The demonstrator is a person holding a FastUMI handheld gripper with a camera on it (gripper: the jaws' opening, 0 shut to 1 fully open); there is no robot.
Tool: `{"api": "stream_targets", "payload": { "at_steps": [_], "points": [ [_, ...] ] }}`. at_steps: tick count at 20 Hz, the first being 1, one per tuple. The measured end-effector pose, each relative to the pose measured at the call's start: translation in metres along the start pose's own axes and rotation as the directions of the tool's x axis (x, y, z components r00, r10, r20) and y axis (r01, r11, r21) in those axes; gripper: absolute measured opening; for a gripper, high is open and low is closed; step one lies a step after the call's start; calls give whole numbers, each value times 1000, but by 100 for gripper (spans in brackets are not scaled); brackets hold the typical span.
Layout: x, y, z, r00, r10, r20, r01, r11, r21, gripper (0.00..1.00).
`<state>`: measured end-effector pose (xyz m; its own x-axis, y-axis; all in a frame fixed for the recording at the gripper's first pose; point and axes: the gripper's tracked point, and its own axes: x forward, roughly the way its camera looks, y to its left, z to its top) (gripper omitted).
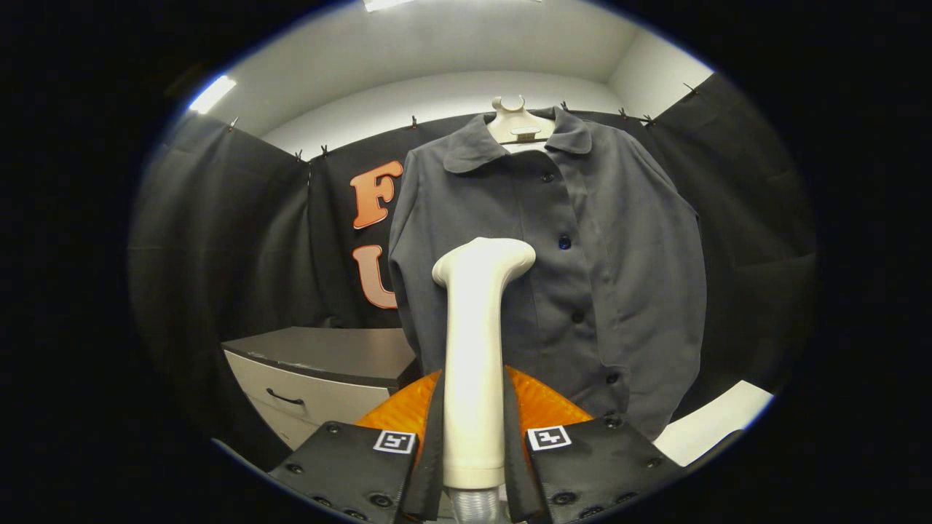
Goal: Iron the clothes twice with a garment steamer, once on the left side and once on the right side.
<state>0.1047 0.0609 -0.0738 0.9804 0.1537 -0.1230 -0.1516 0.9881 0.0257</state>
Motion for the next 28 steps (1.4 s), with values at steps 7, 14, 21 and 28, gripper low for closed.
{"api": "stream_targets", "payload": {
  "at_steps": [7, 14, 21, 28],
  "points": [
    [-10, -7, -42, 998, -19, -65, 19, 1000, -4, 42],
    [-15, -15, -83, 988, -33, -151, 35, 999, 5, 42],
    [-19, -21, -123, 975, -43, -219, 47, 999, 12, 42],
    [-27, -27, -158, 955, -52, -292, 60, 998, 18, 42]
  ]
}}
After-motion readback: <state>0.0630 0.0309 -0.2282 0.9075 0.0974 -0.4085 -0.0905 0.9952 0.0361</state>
